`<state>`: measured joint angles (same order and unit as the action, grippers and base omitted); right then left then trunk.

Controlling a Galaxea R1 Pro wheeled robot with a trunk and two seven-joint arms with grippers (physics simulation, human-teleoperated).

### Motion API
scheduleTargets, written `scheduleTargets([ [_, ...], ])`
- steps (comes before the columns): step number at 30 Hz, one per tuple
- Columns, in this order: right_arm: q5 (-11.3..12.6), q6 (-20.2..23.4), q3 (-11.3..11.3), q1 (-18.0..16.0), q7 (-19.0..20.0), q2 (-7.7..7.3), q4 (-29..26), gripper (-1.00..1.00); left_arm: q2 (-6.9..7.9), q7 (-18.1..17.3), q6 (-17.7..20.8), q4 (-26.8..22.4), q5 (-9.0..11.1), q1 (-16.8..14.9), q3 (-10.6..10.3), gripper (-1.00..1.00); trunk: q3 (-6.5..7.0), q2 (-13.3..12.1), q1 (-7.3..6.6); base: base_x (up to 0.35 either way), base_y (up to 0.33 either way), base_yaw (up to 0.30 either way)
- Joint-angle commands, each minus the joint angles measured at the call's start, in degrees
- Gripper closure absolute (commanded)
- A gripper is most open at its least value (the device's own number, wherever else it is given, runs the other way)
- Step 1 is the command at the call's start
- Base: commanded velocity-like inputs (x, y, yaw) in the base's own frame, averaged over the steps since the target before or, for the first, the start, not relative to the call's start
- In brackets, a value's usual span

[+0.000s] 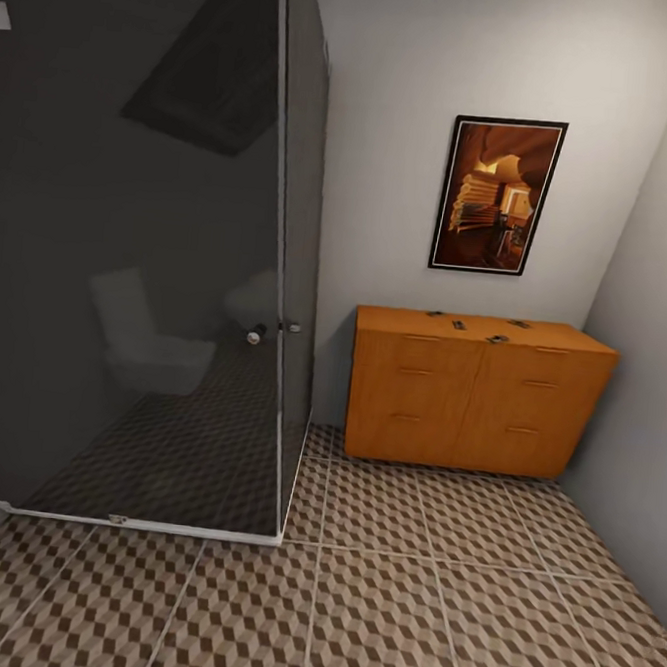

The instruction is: Take the four mousetraps from the cabinet in the bathroom and place them on the bathroom floor. Make sure all four end up on the same floor surface, and ensure that at least two of them are either under or directly next to the same bathroom sink.

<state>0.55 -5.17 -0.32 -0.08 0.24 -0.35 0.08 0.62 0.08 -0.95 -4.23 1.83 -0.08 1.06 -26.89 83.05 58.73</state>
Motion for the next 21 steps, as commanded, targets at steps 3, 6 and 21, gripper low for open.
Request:
scheduleTargets([
  [3, 0.1, -0.2, 0.0, 0.0, 0.0, 0.0, 0.0, -1.0, 0.0, 0.0, -0.1, 0.0, 0.2, 0.0, 0.1, -1.0, -0.04, 0.0, 0.0, 0.0, 0.0, -0.251],
  [6, 0.1, -0.2, 0.0, 0.0, 0.0, 0.0, 0.0, -1.0, -0.05, 0.0, -0.1, 0.0, 0.2, 0.0, 0.0, -1.0, -0.04, 0.0, 0.0, 0.0, 0.0, -0.251],
  [21, 0.1, -0.2, 0.0, 0.0, 0.0, -0.11, 0.0, -1.0, -0.77, 0.0, -0.2, -0.1, 0.1, 0.0, -0.2, -1.0, -0.04, 0.0, 0.0, 0.0, 0.0, -0.251],
])
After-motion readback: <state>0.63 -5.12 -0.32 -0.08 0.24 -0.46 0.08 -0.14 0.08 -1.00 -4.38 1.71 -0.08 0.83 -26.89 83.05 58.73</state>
